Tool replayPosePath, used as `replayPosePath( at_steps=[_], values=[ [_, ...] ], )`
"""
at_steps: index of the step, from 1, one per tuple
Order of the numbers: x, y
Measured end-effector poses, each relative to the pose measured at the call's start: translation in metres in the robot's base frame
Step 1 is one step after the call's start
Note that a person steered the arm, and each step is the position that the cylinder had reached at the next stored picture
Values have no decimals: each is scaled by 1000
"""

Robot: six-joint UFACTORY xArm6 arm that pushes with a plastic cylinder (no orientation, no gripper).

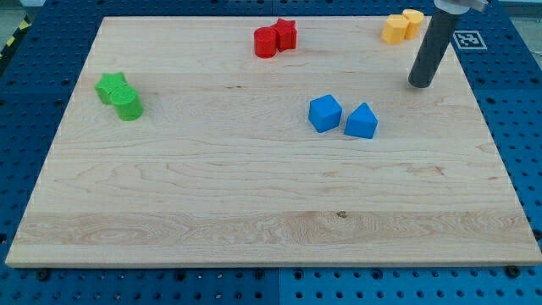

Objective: Nudge the yellow hexagon down a bit

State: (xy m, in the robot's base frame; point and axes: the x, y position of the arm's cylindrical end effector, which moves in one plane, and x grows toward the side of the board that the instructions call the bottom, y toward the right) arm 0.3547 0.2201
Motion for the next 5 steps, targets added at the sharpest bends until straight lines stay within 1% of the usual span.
replayPosePath(
  at_steps=[3, 4, 5],
  values=[
    [0, -7],
    [-3, -33],
    [-10, -42]
  ],
)
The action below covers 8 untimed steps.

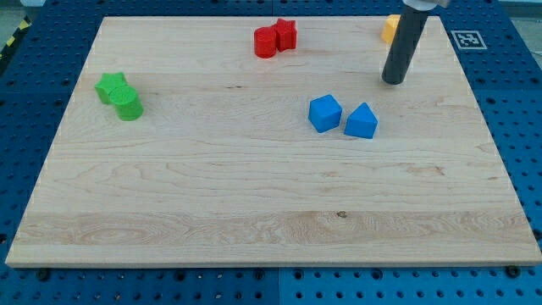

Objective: Nudge the yellow hexagon down a bit

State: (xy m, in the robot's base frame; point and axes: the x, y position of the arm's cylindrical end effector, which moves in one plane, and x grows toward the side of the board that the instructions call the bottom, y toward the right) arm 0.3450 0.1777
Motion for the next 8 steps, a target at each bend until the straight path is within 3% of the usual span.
replayPosePath(
  at_steps=[4, 8],
  values=[
    [-122, -64],
    [-153, -26]
  ],
)
